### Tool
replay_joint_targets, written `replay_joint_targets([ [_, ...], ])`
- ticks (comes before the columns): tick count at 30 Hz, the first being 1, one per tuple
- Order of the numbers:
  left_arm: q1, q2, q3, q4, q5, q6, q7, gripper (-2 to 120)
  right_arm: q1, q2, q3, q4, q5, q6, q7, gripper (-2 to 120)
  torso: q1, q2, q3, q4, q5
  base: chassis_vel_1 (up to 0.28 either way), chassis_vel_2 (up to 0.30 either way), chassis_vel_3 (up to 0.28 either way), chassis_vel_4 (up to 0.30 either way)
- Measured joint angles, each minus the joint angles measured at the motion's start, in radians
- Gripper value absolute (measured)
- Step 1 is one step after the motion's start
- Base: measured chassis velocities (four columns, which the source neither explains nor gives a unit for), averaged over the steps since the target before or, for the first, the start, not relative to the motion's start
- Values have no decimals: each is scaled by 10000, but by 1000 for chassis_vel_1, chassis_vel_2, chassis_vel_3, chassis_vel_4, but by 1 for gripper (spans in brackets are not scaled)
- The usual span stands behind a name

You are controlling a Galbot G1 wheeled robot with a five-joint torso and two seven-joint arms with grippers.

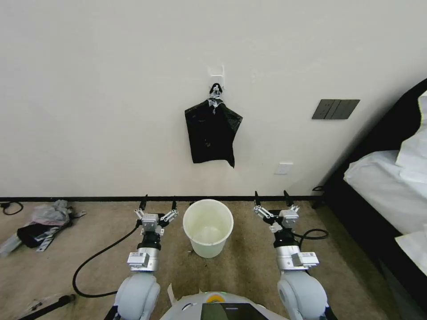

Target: Place a trash bag onto the trash bin.

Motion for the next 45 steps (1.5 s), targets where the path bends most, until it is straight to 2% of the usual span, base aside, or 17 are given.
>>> replay_joint_targets([
  [4,159,95,11,-99,1,-48,25,100,569,-368,-450,-373,791,-10,-339,100,0,0,0,1,1,0,0,0,0],
  [8,415,136,-2,-191,21,-116,48,100,1796,-772,-1292,-934,1932,-229,-691,100,0,-1,0,0,0,0,0,0,0],
  [10,453,107,-1,-211,23,-126,54,100,2102,-818,-1502,-1025,2168,-390,-706,100,0,-1,0,2,1,0,0,0,0],
  [13,540,-55,7,-247,81,-133,58,100,3346,-1014,-2238,-1450,2815,-1025,-567,100,1,-1,1,0,0,0,0,0,0],
  [18,649,-136,13,-254,213,-135,60,100,4568,-1259,-2820,-2022,3224,-1437,-372,100,2,-2,1,4,1,0,0,0,0],
  [23,834,-162,-119,-367,244,-139,62,100,6259,-1410,-3478,-2811,4231,-1829,-188,100,1,-1,1,2,0,0,0,0,0],
  [30,1024,-213,-187,-537,336,-139,58,100,7792,-1057,-4070,-3393,5611,-2174,39,100,2,-2,1,1,-1,0,0,0,0],
  [32,1102,-256,-202,-616,377,-138,52,100,8553,-744,-4178,-3724,6727,-2303,297,100,2,-2,2,2,1,0,0,0,0],
  [33,1102,-256,-202,-616,377,-138,52,100,8553,-744,-4178,-3724,6727,-2303,297,100,2,-2,2,2,1,0,0,0,0],
  [38,1138,-281,-258,-684,382,-139,29,100,9704,-287,-4135,-4185,8684,-2426,734,100,2,-2,1,2,0,0,0,0,0],
  [45,1074,-257,-281,-690,361,-136,17,100,10839,220,-3964,-4903,10433,-2437,1045,100,2,-2,1,1,0,0,0,0,0],
])
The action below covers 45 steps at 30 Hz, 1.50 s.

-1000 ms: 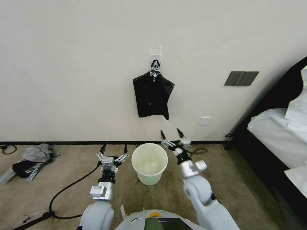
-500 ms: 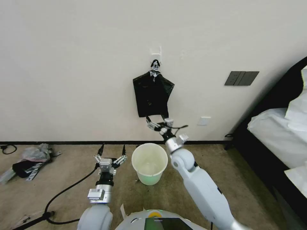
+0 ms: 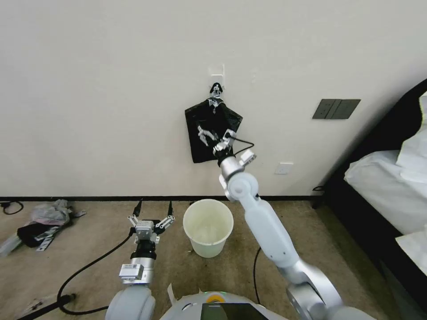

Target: Place a trash bag onto the trash bin.

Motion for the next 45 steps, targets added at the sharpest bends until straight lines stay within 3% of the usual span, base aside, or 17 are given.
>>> replay_joint_targets([
  [5,-37,47,-25,0,-15,1,-4,100,663,503,276,-566,732,18,150,100,-1,0,0,1,0,0,0,0,0],
  [16,25,35,-56,-92,-34,-56,-12,100,1501,839,905,-1589,1684,56,347,100,0,0,0,0,0,0,0,0,0],
  [27,123,19,-84,-155,-40,-216,-13,100,2128,998,1103,-2439,1618,79,325,100,-1,1,-1,0,1,0,0,0,0],
  [37,143,-27,-81,-159,-24,-274,-15,100,2249,978,1238,-2422,1737,109,59,97,-1,1,-1,0,1,0,0,0,0],
  [45,157,-7,-81,-213,14,-283,-22,100,2258,971,1200,-2560,1751,102,-90,71,-1,1,-1,0,1,0,0,0,0],
])
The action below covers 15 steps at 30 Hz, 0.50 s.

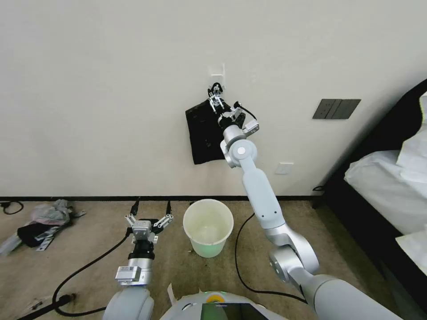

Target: Place a trash bag onto the trash bin.

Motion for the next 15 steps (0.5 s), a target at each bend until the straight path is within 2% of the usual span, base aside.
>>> replay_joint_targets([
  [2,33,-14,-5,-21,12,-3,-6,100,14,-18,-9,-55,13,1,-23,60,0,0,0,0,0,0,0,0,0],
  [4,64,-21,-6,-34,28,-12,-7,100,14,-38,-16,-71,29,3,-40,52,0,0,0,0,0,0,0,0,0],
  [5,64,-21,-6,-34,28,-12,-7,100,14,-38,-16,-71,29,3,-40,52,0,0,0,0,0,0,0,0,0],
  [8,72,-22,-6,-44,55,-17,-9,100,13,-55,10,-89,70,14,-65,37,0,0,0,0,0,0,0,0,0],
  [12,64,-18,0,-55,67,-17,-10,100,13,-76,36,-96,96,26,-75,27,0,1,0,0,0,0,0,0,0],
  [13,65,-17,5,-60,77,-17,-11,100,12,-92,49,-98,106,30,-77,21,0,0,0,0,0,0,0,0,0],
  [15,65,-17,5,-60,77,-17,-11,100,12,-92,49,-98,106,30,-77,21,0,0,0,0,0,0,0,0,0],
])
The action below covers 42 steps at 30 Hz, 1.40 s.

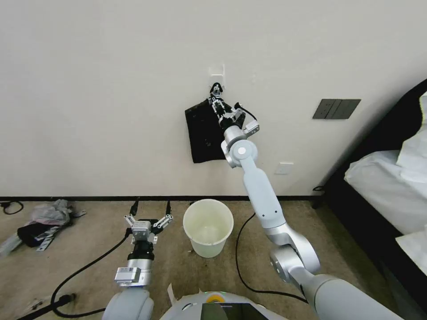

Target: Place a trash bag onto the trash bin.

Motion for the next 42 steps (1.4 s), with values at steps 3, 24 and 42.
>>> replay_joint_targets([
  [3,15,14,7,-9,18,2,-4,100,0,-32,28,-3,12,14,-16,4,0,0,0,-1,0,0,0,0,0],
  [24,-43,77,123,-17,-12,26,-31,100,-1188,-836,-462,1658,-780,5,-18,0,0,0,0,-1,0,0,0,0,0],
  [42,-132,70,208,112,-31,37,-29,100,-3706,-1449,-952,3416,-2925,-25,-286,0,0,0,-1,-1,0,0,0,0,0],
])
